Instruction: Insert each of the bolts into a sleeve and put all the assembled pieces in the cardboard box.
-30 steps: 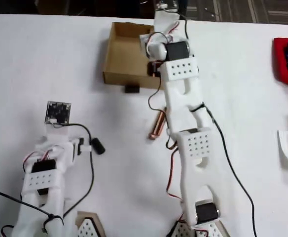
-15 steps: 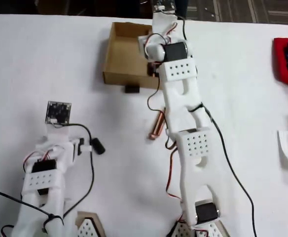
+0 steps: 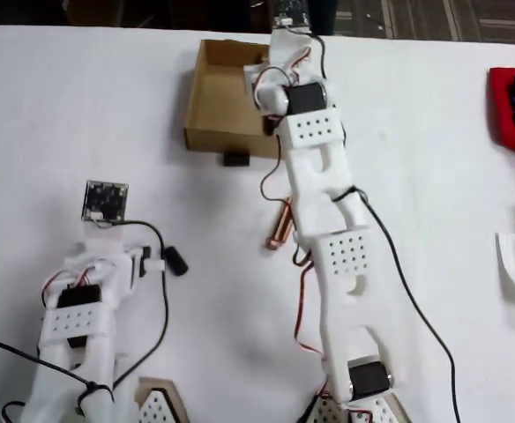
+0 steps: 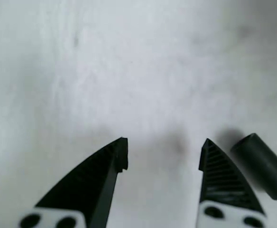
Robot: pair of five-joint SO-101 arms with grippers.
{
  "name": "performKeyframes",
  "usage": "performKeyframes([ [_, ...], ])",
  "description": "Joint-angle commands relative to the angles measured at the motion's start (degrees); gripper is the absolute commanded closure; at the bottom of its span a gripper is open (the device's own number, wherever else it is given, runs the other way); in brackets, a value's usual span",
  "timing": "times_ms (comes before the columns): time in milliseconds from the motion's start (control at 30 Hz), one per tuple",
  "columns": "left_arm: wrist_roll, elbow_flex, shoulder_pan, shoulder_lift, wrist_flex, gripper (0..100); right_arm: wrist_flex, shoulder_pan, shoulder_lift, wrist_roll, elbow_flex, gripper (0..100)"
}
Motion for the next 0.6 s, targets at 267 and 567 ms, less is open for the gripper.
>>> performKeyframes([
  [267,-0.18,-2.33,0.53,0.18,-0.88,74,-4.53,-0.48,1.98,-0.44,-3.52,97.8],
  [567,-0.18,-2.33,0.53,0.18,-0.88,74,-4.53,-0.57,4.97,-0.53,-3.52,97.8],
])
